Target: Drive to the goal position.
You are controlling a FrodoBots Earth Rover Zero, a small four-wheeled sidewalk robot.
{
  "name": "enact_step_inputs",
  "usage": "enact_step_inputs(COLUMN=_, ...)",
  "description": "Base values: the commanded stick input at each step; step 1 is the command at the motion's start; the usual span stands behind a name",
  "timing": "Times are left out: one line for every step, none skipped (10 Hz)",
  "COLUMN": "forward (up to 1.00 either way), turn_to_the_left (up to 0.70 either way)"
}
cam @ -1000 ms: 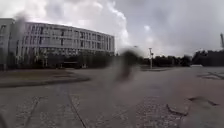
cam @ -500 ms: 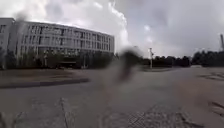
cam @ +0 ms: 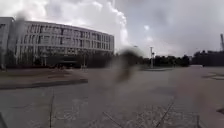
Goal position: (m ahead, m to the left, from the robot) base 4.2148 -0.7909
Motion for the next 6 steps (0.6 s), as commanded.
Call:
enact_step_inputs(forward=0.70, turn_to_the_left=-0.20)
enact_step_inputs(forward=0.70, turn_to_the_left=-0.02)
enact_step_inputs(forward=0.70, turn_to_the_left=0.00)
enact_step_inputs(forward=0.70, turn_to_the_left=0.00)
enact_step_inputs(forward=0.70, turn_to_the_left=0.00)
enact_step_inputs(forward=0.70, turn_to_the_left=0.00)
